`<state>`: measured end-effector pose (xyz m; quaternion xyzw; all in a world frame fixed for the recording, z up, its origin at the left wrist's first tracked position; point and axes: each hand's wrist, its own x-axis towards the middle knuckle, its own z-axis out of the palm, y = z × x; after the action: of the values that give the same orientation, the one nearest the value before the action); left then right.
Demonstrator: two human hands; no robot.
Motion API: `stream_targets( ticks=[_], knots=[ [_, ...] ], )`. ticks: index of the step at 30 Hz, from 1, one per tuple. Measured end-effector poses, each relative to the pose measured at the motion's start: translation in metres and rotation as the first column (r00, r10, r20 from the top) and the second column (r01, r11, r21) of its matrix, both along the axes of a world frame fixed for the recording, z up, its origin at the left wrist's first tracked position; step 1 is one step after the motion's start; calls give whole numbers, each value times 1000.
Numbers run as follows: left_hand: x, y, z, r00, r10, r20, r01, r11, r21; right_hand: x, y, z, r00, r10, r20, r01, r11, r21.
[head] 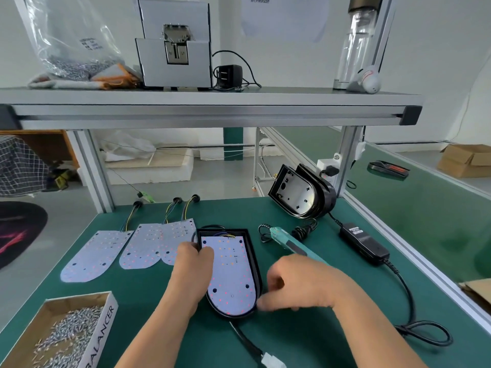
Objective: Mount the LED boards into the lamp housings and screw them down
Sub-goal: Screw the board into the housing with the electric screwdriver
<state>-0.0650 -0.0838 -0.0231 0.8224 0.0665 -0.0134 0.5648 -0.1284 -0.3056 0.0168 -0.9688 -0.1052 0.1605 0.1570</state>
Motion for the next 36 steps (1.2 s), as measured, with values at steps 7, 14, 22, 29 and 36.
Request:
stream_targets(
  ticks=[7, 14, 22, 29, 36],
  knots=[
    [0, 0, 5, 996, 90, -23, -93, 985, -145, -7, 36, -6, 966, 244, 88, -218, 947, -237],
    [2, 5, 3, 976, 214, -34, -215, 941, -262, 0, 23, -10, 965, 151, 212, -92, 961, -262],
    [-8, -10, -5, 996, -26, -89, -11, 922, -387, 20, 1, -28, 928, -328, -175, 341, 565, 751],
    [-17, -21, 0, 997, -50, 55, 70, 858, -509, 16, -7, -25, 919, -376, -120, 294, 452, 842],
    [-13, -10, -10, 975, 168, 147, -110, 933, -342, 8, -25, 4, 844, -536, 13, 178, 302, 936]
  ],
)
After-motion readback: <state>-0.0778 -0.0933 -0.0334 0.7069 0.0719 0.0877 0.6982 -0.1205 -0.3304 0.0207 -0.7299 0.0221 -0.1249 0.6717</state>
